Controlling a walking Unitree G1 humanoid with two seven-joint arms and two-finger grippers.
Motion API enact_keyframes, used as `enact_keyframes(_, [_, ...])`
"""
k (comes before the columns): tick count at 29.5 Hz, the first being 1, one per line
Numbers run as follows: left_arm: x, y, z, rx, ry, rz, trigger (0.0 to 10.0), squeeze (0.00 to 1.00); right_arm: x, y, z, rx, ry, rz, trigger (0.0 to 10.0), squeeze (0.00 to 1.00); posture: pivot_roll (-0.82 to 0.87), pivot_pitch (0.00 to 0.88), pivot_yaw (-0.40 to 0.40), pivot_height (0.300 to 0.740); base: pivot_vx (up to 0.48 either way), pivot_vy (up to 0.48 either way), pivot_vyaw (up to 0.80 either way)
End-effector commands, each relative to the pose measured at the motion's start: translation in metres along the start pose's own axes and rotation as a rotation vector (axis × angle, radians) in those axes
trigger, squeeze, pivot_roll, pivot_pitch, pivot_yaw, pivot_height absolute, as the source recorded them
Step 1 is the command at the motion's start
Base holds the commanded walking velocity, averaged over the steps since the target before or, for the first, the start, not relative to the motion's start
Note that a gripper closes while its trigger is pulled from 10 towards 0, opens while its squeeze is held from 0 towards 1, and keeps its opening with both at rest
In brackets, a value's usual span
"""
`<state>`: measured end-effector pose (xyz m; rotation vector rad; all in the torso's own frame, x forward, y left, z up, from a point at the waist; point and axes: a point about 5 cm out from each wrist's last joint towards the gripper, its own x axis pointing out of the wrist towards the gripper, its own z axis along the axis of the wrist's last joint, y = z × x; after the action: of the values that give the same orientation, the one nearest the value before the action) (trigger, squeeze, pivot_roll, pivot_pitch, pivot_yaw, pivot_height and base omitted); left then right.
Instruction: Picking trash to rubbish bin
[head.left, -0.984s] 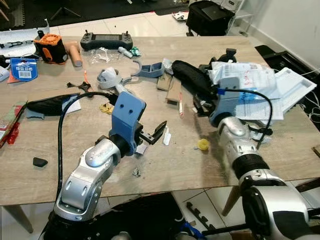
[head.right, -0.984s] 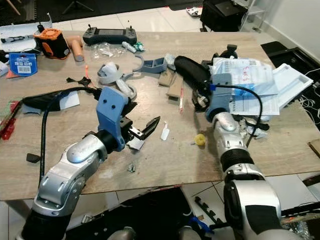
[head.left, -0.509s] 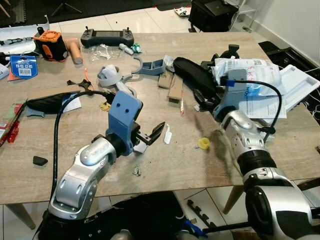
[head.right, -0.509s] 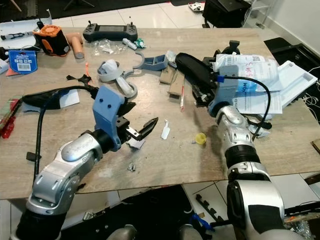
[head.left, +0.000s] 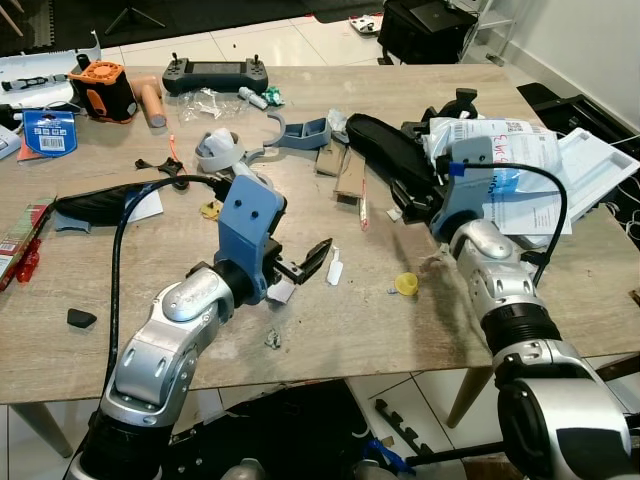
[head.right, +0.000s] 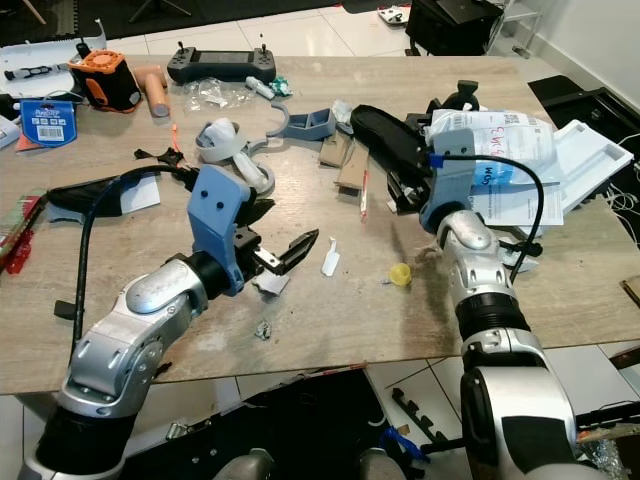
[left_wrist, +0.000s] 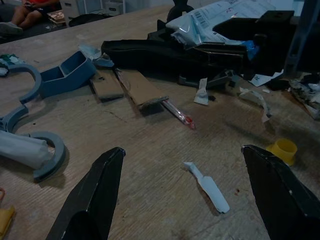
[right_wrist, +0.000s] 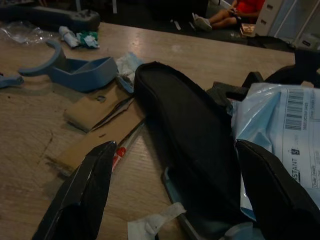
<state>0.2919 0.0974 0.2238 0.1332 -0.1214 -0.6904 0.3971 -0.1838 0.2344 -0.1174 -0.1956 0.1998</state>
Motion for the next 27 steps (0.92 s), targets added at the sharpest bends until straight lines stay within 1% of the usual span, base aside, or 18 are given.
enact_keyframes(1, [-0.003, 0.0, -0.002, 0.005, 0.009, -0.008, 10.0, 0.0, -0.006, 0.001, -0.015, -0.006, 0.067, -0.002, 10.0, 0.0, 0.25, 0.234, 0.007, 0.74, 0.0, 0.0, 0.0])
enact_keyframes(2, [-0.003, 0.0, -0.002, 0.005, 0.009, -0.008, 10.0, 0.0, -0.006, 0.001, -0.015, -0.006, 0.067, -0.002, 10.0, 0.0, 0.25, 0.234, 0.007, 0.74, 0.0, 0.0, 0.0])
enact_keyframes(5, [0.001, -0.003, -0.002, 0.009, 0.004, -0.016, 10.0, 0.0, -0.013, 0.004, -0.032, -0.02, 0.16, -0.013, 10.0, 0.0, 0.25, 0.227, 0.004, 0.74, 0.0, 0.0, 0.0])
enact_keyframes(7, [0.002, -0.003, -0.002, 0.007, 0.001, -0.018, 10.0, 0.0, -0.015, 0.004, -0.035, -0.015, 0.173, -0.021, 10.0, 0.0, 0.24, 0.221, 0.005, 0.74, 0.0, 0.0, 0.0])
enact_keyframes(9, [0.004, -0.004, -0.001, -0.003, -0.006, -0.023, 10.0, 0.0, -0.019, 0.002, -0.039, -0.032, 0.186, -0.045, 10.0, 0.0, 0.23, 0.215, 0.009, 0.74, 0.0, 0.0, 0.0])
enact_keyframes(11, [0.006, -0.005, -0.001, -0.01, -0.009, -0.03, 10.0, 0.0, -0.021, 0.0, -0.04, -0.051, 0.19, -0.057, 10.0, 0.0, 0.23, 0.215, 0.014, 0.74, 0.0, 0.0, 0.0])
enact_keyframes(13, [0.006, -0.005, -0.002, -0.016, -0.01, -0.035, 10.0, 0.0, -0.021, -0.001, -0.041, -0.049, 0.19, -0.058, 10.0, 0.0, 0.23, 0.215, 0.014, 0.74, 0.0, 0.0, 0.0])
enact_keyframes(16, [0.009, -0.01, -0.004, -0.041, -0.013, -0.06, 10.0, 0.0, -0.023, -0.002, -0.045, -0.066, 0.188, -0.062, 10.0, 0.0, 0.22, 0.216, 0.025, 0.74, 0.0, 0.0, 0.0])
enact_keyframes(19, [0.013, -0.014, -0.004, -0.049, -0.015, -0.079, 10.0, 0.0, -0.024, -0.002, -0.046, -0.067, 0.18, -0.056, 10.0, 0.0, 0.21, 0.221, 0.027, 0.74, 0.0, 0.0, 0.0])
enact_keyframes(23, [0.016, -0.017, -0.004, -0.048, -0.018, -0.088, 10.0, 0.0, -0.024, -0.001, -0.046, -0.065, 0.177, -0.053, 10.0, 0.0, 0.22, 0.233, 0.024, 0.74, 0.0, 0.0, 0.0])
enact_keyframes(26, [0.016, -0.016, -0.003, -0.046, -0.019, -0.084, 10.0, 0.0, -0.023, -0.001, -0.047, -0.048, 0.165, -0.063, 10.0, 0.0, 0.23, 0.242, 0.017, 0.74, 0.0, 0.0, 0.0])
enact_keyframes(27, [0.015, -0.016, -0.004, -0.043, -0.018, -0.076, 10.0, 0.0, -0.023, -0.001, -0.05, -0.025, 0.162, -0.065, 10.0, 0.0, 0.23, 0.242, 0.017, 0.74, 0.0, 0.0, 0.0])
